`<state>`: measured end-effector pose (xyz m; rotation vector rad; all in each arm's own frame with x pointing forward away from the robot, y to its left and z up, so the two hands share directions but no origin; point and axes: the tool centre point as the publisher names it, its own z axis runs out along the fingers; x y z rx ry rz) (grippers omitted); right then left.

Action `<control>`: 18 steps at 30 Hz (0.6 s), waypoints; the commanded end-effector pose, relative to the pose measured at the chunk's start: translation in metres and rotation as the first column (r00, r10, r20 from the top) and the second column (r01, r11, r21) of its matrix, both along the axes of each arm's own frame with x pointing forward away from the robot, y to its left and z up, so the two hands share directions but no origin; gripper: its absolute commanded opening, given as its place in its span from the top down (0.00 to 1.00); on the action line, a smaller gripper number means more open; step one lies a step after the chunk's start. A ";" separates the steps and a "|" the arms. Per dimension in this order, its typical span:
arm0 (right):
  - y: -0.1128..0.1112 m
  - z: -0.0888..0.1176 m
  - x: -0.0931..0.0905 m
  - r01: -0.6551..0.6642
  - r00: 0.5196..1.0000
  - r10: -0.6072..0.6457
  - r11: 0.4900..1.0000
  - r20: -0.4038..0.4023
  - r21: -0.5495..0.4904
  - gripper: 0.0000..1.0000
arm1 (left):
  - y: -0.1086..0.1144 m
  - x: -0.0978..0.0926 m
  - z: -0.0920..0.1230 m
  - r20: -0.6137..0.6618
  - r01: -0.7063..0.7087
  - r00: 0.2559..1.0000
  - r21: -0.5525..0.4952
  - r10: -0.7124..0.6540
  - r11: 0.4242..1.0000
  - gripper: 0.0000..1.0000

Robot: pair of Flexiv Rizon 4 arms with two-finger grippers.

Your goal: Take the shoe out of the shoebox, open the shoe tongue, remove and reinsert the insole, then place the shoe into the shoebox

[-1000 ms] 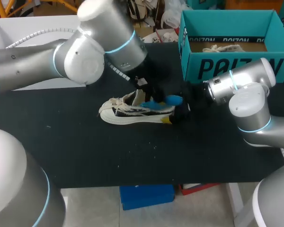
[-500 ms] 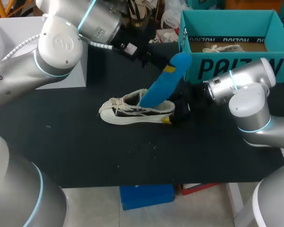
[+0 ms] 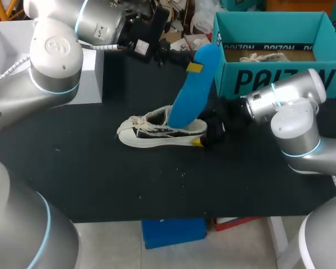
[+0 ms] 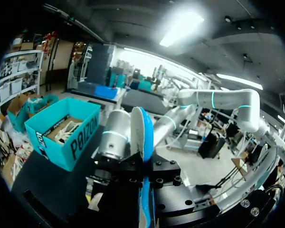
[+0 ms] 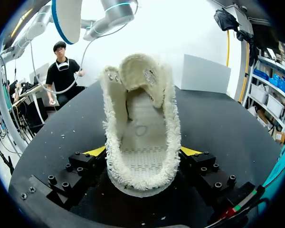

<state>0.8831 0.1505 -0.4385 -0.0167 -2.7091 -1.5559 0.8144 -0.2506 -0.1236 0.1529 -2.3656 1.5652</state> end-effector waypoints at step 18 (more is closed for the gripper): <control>0.000 -0.002 0.000 0.001 1.000 -0.001 1.000 -0.001 -0.002 1.00 | 0.010 -0.042 0.074 -0.087 0.021 0.995 -0.293 -0.049 0.956 1.00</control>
